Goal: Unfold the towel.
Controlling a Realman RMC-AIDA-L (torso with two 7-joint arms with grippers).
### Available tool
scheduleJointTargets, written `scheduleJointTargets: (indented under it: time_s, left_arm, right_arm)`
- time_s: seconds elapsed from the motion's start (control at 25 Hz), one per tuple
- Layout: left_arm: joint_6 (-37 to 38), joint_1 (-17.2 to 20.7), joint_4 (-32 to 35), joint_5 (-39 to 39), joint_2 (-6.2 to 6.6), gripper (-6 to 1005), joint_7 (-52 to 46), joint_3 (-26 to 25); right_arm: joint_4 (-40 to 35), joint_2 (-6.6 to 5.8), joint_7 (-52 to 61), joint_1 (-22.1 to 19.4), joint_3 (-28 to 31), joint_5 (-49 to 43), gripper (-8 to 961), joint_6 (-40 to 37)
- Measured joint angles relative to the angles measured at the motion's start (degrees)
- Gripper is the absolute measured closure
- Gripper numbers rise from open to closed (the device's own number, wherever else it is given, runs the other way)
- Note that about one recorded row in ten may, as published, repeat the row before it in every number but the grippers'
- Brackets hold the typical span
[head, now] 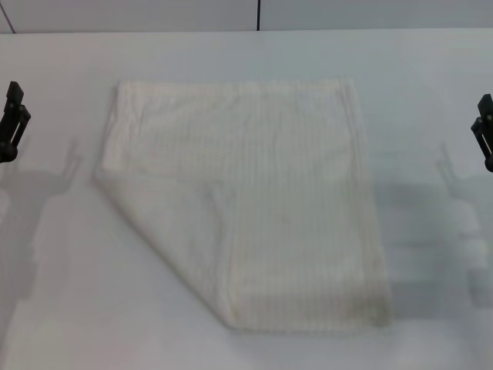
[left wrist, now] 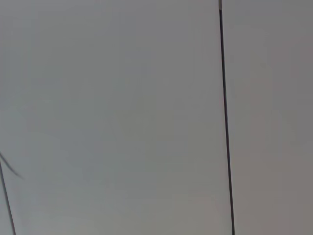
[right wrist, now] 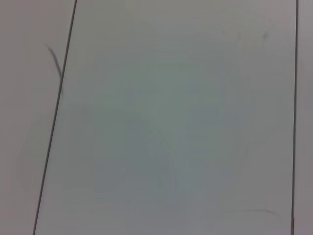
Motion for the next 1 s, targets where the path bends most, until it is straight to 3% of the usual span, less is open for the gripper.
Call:
scheduleJointTargets:
  time_s: [0.36, 0.56, 0.8, 0.84, 0.88, 0.92, 1.0]
  left_arm:
    - [0.0, 0.0, 0.0, 0.3, 0.00, 211, 0.0, 0.7]
    - [-1.6, 0.2, -2.0, 0.1, 0.27, 212, 0.3, 3.6]
    - [-1.6, 0.2, -2.0, 0.1, 0.27, 214, 0.3, 3.6]
    - [-18.6, 2.9, -16.7, 0.4, 0.79, 214, 7.9, 3.7]
    - [-18.6, 2.9, -16.7, 0.4, 0.79, 214, 7.9, 3.7]
    - [-33.9, 5.6, -30.9, 1.2, 1.60, 214, 12.7, 3.1]
    - [-33.9, 5.6, -30.9, 1.2, 1.60, 215, 12.7, 3.1]
  right_arm:
    - [-0.3, 0.00, 0.3, 0.0, -0.2, 0.0, 183, 0.1]
    - [-2.5, -0.13, 0.4, 0.0, -2.7, 0.0, 185, -0.8]
    - [-12.8, -2.50, 0.0, 0.6, -3.6, 0.0, 213, -8.4]
    - [-15.6, -3.34, -0.2, 0.5, -3.1, 0.0, 218, -10.7]
    - [-19.2, -4.57, -0.5, 0.4, -2.2, 0.0, 224, -14.2]
    - [-21.0, -5.00, -0.7, 0.2, -1.5, 0.0, 229, -16.2]
    - [-28.4, -6.33, -3.0, -0.9, 2.5, 0.0, 241, -25.3]
